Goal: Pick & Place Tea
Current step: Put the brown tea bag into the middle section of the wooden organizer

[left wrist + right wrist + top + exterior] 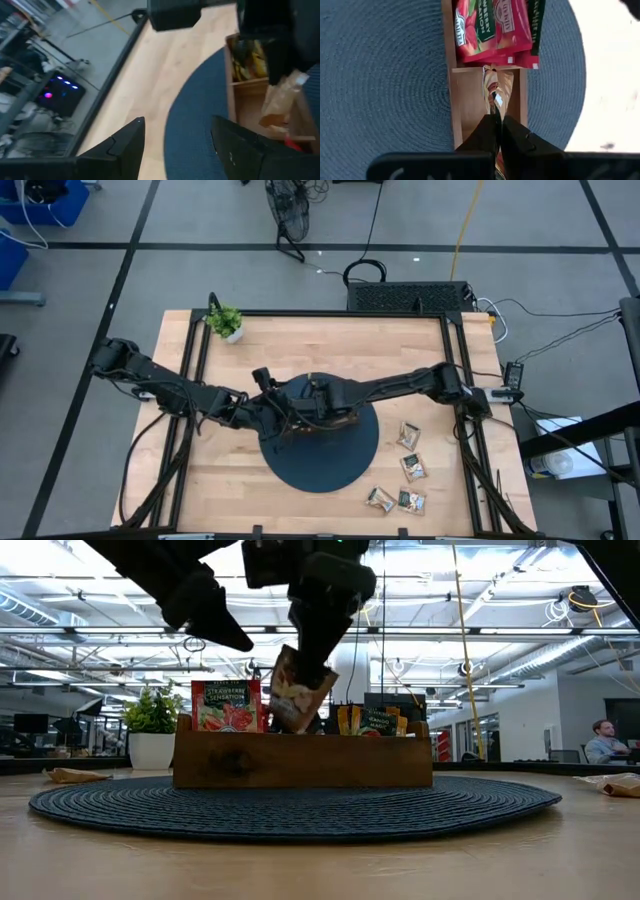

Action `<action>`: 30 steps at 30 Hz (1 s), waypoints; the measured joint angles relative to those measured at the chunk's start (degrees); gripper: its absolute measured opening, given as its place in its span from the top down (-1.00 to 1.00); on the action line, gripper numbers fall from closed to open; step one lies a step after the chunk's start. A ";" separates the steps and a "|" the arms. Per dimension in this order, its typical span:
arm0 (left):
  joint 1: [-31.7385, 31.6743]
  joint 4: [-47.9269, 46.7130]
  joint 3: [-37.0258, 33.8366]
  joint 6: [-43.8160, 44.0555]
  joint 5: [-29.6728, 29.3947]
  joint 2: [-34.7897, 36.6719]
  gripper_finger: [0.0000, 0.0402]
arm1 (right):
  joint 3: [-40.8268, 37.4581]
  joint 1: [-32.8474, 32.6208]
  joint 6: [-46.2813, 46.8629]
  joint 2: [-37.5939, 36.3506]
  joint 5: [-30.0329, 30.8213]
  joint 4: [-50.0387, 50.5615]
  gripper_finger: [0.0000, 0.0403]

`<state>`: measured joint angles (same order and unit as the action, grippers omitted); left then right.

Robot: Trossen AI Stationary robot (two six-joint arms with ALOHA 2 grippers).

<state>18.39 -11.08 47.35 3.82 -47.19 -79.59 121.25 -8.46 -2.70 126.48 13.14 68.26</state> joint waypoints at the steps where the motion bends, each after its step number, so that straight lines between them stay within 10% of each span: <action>1: -0.06 0.01 0.00 0.20 0.72 0.00 -0.12 | -0.69 0.13 -0.23 -0.04 -0.01 -0.43 1.00; 30: -0.04 -0.27 0.11 0.17 3.12 0.02 -0.12 | -11.16 3.13 -3.42 -0.15 1.75 -13.67 0.80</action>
<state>18.35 -11.35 47.46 3.99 -44.07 -79.57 110.08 -5.34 -6.11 126.32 14.89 54.59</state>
